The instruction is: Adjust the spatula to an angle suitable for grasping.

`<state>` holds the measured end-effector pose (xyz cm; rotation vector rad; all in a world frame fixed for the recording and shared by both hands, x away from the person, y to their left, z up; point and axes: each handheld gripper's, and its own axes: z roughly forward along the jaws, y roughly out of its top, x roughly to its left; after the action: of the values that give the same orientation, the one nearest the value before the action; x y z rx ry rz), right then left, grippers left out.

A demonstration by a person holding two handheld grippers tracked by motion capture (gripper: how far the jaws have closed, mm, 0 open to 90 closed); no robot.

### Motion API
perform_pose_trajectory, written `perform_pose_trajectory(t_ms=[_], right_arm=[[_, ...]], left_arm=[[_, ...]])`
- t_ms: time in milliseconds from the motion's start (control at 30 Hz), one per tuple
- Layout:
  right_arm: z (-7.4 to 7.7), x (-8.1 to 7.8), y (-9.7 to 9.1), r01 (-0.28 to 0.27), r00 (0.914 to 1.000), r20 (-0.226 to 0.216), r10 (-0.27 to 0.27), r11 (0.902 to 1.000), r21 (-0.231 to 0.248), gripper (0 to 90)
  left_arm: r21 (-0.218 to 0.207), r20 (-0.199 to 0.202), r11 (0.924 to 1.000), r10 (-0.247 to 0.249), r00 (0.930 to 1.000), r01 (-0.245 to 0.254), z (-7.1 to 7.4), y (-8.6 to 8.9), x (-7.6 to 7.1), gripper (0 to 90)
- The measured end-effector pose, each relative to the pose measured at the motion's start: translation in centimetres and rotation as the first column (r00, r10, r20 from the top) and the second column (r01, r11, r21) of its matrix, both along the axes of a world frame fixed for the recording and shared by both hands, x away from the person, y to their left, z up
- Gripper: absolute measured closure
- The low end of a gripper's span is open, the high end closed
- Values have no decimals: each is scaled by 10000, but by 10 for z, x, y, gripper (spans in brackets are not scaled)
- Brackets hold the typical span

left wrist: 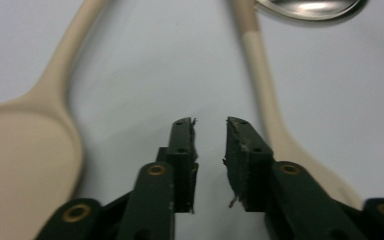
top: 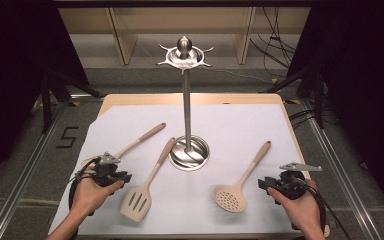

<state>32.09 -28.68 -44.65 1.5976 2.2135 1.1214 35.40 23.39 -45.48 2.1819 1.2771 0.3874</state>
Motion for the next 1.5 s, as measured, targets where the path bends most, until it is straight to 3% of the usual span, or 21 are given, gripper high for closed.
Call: perform_pose_trajectory(t_ms=[100,133,167,200,300,400,533,567,700,767,833,900,1033,1067,1100,1200,1300,1333,1367,1400,1500], right_arm=[[-1,0,1,13,9999,102,-13,10000,-35,691],[0,-1,2,122,9998,-166,-130,9989,-457,700],[0,-1,1,4,9999,-100,-8,9990,-443,703],[1,-2,2,167,9989,-423,-183,9991,-383,705],[1,-1,3,117,9991,-396,-133,9991,-405,705],[-1,0,2,-54,9999,-166,44,9984,-559,704],[-2,1,3,-14,9994,-351,-3,9987,-500,703],[-1,0,4,34,9985,-539,-61,9987,-507,703],[-2,1,5,-13,9984,-569,-8,9993,-373,702],[-2,1,4,8,9991,-420,-30,9986,-521,699],[-2,1,4,58,9983,-573,-83,9991,-423,695],[-3,1,2,-139,9995,-306,125,9990,-432,688],[-2,0,3,25,9982,-599,-47,9994,-355,670],[-3,1,1,-8,9995,-302,-5,9990,-440,659],[-2,-1,1,154,9979,-619,-173,9994,-299,655],[-4,1,-3,117,9992,-365,-133,9990,-436,641],[-1,-1,-4,311,9980,-534,-329,9989,-353,636],[-2,0,-7,170,9996,-231,-181,9987,-477,635],[-3,0,-8,194,9995,-251,-203,9992,-342,635],[-2,0,-8,335,9992,-187,-348,9974,-642,635],[-1,0,-9,320,9990,-287,-333,9985,-436,635]], left_arm=[[715,-396,9972,236,9989,-207,1,9,2,818],[973,-710,9950,289,9971,-219,1,17,4,851],[1102,-873,9933,448,9952,-351,0,21,6,860],[1335,-997,9898,637,9930,-501,-1,26,7,868],[1553,-1240,9848,980,9874,-782,-5,37,11,879],[1177,-1452,9888,1083,9835,-915,-7,45,15,887],[1162,-1133,9875,1201,9863,-1069,-6,45,15,888],[1363,-1376,9858,1170,9835,-982,-4,46,15,888],[1670,-1396,9805,1272,9820,-1033,-5,48,16,889],[1626,-1131,9773,1553,9814,-1359,-6,50,16,888],[1619,-1081,9785,1465,9833,-1280,-3,51,16,884],[1744,-994,9784,1292,9866,-1105,0,50,15,837],[1861,-597,9814,589,9965,-468,9,42,12,713],[1856,20,9824,-196,9998,189,13,36,15,643],[1699,336,9842,-568,9978,503,14,34,17,590],[1793,627,9788,-1115,9918,988,16,32,25,467],[1635,1358,9761,-1659,9767,1431,18,29,40,406],[1861,1298,9685,-1909,9730,1652,21,30,43,397],[1861,1298,9685,-1909,9730,1652,21,30,43,394],[1543,1730,9747,-1880,9668,1619,24,28,50,392],[1582,1848,9743,-1886,9645,1602,29,27,57,395]])
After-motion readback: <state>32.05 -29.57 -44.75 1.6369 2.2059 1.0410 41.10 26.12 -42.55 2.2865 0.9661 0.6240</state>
